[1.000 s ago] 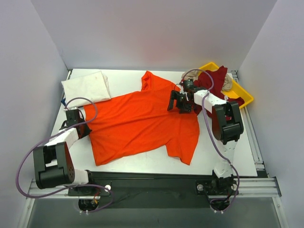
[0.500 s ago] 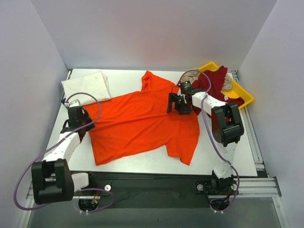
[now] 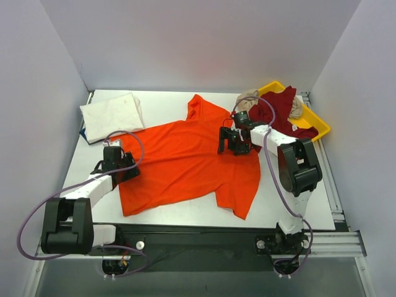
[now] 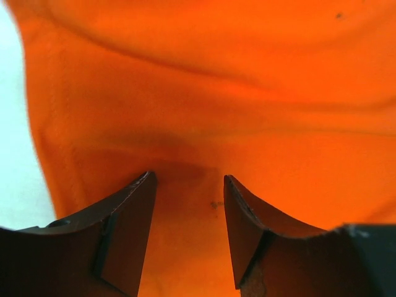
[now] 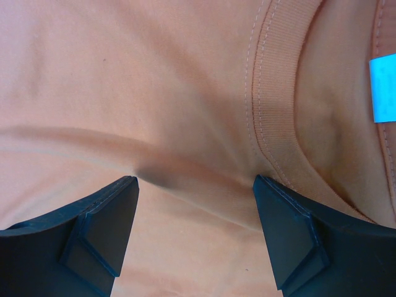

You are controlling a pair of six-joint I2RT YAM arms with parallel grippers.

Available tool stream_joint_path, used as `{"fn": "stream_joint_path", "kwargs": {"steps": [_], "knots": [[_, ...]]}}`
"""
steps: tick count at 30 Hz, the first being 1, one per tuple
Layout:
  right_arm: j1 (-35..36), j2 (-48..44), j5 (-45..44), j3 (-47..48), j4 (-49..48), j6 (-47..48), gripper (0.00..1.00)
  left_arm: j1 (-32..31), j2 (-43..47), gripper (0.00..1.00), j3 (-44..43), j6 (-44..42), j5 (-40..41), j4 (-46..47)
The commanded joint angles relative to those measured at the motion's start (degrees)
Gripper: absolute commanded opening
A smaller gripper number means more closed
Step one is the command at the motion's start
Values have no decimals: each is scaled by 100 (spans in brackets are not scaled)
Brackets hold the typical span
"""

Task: Fold and stack the t-shirts
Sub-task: Flatten out the tshirt

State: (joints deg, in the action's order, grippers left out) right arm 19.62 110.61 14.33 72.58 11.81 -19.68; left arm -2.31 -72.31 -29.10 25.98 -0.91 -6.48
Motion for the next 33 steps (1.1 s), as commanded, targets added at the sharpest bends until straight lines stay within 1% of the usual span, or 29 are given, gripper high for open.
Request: {"fn": "stream_joint_path", "kwargs": {"steps": [1,3,5,6,8,10,18,25,33], "knots": [[-28,40,-115,-130,295,-79,78,46,-606,58,-394,4,-436,279],[-72,75,-88,-103,295,-88,78,125,-958,58,-569,-83,-524,235],[-116,93,-71,-77,313,-115,78,204,-1135,58,-631,-110,-594,279],[-168,119,-70,-68,313,-123,78,413,-1197,58,-649,-119,-656,314],[-212,145,-53,-42,330,-141,78,590,-1346,57,-719,-128,-858,419],[-274,215,-44,20,357,-167,78,652,-1478,57,-868,-180,-981,437],[-450,523,79,344,480,-185,77,652,-1909,57,-1360,-453,-929,358],[-564,866,193,854,699,-159,78,644,-2252,57,-1897,-558,-771,121],[-696,1165,228,1320,840,-132,78,644,-2462,57,-2266,-637,-779,200]]}}
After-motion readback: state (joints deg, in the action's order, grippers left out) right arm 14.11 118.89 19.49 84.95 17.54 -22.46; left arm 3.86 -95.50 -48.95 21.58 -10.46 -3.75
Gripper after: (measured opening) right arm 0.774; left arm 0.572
